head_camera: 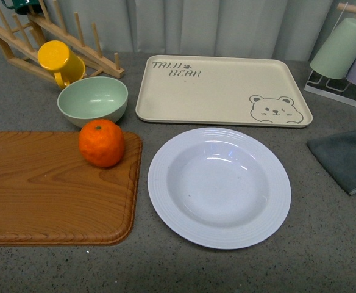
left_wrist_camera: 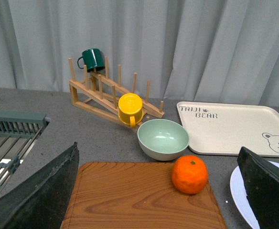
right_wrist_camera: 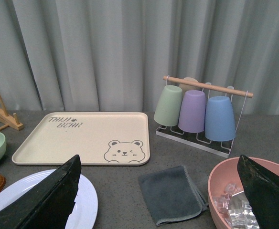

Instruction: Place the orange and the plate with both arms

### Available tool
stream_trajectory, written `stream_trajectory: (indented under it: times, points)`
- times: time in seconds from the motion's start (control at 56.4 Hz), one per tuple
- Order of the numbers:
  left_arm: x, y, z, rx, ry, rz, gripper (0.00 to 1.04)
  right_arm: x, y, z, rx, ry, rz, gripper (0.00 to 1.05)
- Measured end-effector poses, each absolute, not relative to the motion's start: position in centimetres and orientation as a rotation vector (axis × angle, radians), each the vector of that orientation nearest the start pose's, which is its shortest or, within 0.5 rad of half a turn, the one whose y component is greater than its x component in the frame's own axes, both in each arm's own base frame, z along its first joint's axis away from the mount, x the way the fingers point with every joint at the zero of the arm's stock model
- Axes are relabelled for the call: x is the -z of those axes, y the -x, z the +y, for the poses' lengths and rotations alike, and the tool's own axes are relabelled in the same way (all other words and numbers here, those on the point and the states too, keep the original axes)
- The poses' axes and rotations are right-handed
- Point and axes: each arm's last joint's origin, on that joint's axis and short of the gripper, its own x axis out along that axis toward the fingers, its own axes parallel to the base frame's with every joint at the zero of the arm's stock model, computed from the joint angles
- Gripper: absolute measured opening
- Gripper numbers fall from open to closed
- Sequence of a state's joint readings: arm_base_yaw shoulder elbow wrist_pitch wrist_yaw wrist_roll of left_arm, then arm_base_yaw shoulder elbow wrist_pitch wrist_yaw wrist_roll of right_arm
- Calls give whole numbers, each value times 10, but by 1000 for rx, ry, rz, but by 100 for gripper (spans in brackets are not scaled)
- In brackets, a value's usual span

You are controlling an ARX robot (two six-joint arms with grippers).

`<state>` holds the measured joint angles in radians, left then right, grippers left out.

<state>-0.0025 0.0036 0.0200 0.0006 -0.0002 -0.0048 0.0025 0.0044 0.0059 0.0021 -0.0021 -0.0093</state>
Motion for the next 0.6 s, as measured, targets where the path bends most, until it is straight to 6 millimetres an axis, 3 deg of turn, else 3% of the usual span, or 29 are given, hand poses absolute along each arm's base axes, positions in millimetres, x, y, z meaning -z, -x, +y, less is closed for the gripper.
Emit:
stream_trajectory:
  times: [0.602]
  points:
    - [-170, -97, 0, 2, 5, -17, 98, -165, -98, 0, -5, 9, -4, 96]
